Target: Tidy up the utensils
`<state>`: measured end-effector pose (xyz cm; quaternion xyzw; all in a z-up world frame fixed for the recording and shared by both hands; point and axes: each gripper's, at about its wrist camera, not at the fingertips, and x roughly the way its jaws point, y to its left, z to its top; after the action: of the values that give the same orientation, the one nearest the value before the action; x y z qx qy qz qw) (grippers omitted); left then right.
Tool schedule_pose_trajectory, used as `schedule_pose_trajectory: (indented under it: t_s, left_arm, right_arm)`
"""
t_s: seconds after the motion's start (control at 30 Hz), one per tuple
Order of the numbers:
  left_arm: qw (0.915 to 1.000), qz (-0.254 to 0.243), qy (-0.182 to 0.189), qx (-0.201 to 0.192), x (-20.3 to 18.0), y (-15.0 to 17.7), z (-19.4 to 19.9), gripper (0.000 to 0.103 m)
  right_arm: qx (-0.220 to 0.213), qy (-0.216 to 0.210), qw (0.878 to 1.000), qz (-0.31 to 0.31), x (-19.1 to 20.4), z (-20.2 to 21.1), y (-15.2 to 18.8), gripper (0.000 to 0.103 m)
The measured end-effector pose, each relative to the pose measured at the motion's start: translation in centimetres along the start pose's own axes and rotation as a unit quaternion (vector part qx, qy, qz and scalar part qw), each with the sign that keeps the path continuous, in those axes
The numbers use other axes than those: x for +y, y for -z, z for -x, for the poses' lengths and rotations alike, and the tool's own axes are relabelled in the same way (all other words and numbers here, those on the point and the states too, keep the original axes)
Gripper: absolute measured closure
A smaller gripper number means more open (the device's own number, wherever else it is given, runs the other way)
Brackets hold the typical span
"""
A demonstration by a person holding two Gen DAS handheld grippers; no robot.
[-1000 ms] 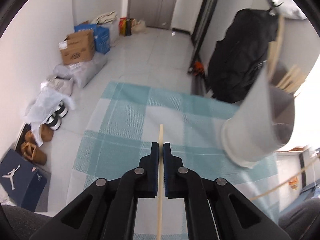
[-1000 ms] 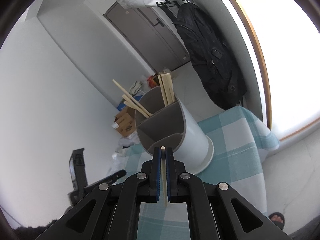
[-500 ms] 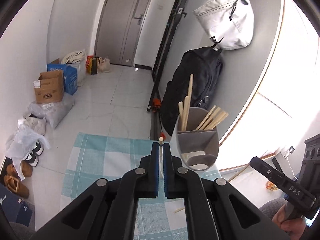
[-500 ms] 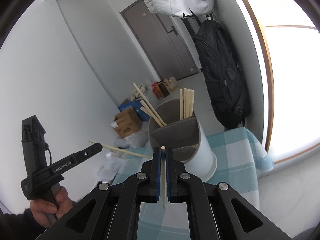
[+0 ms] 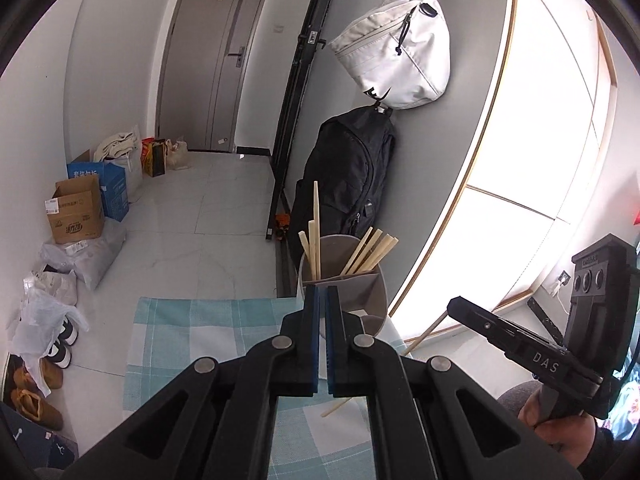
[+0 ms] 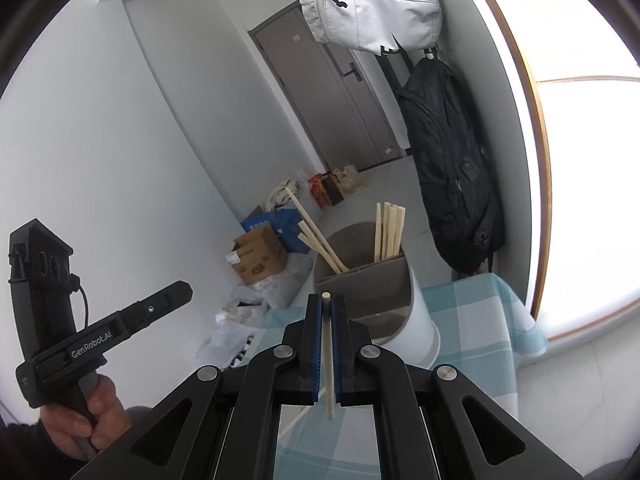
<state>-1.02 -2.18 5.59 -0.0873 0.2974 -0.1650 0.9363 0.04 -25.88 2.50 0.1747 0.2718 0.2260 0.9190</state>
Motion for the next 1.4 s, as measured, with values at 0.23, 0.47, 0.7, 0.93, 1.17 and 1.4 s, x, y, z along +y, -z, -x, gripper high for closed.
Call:
schedule_pose_trajectory:
  t_s: [0.23, 0.47, 0.7, 0.93, 1.17, 1.4]
  left_arm:
    - [0.9853, 0.012, -0.003, 0.171, 3.5, 2.9, -5.9, 0.085]
    - [0.9608, 0.006, -0.044, 0.274, 5.5, 8.7, -13.2, 0.063]
    - [0.9475, -0.026, -0.070, 0.311, 5.2, 9.9, -16.9, 0.063]
    - [0.9407, -0.054, -0.085, 0.324, 4.3, 9.8, -17.5, 0.092]
    - [0.9471, -0.054, -0.083, 0.305, 3.5, 10.2, -16.3, 0.101]
    - [0.9758, -0.028, -0.061, 0.208, 2.0, 7.3, -10.3, 0.102]
  right_arm:
    - [0.005, -0.002, 1.000, -0.001, -0.6, -0.2, 0.1, 0.099]
    - [0.014, -0.002, 1.000, -0.024, -2.5, -0.7, 1.0, 0.099]
    - [0.013, -0.010, 0.999, -0.051, -3.9, -0.8, 1.0, 0.099]
    - [0.015, -0.016, 0.997, -0.071, -4.8, -0.9, 1.0, 0.099]
    - [0.017, -0.010, 0.997, -0.073, -4.8, -0.8, 1.1, 0.099]
    - [0.019, 0.002, 0.998, -0.054, -4.0, -0.9, 1.3, 0.099]
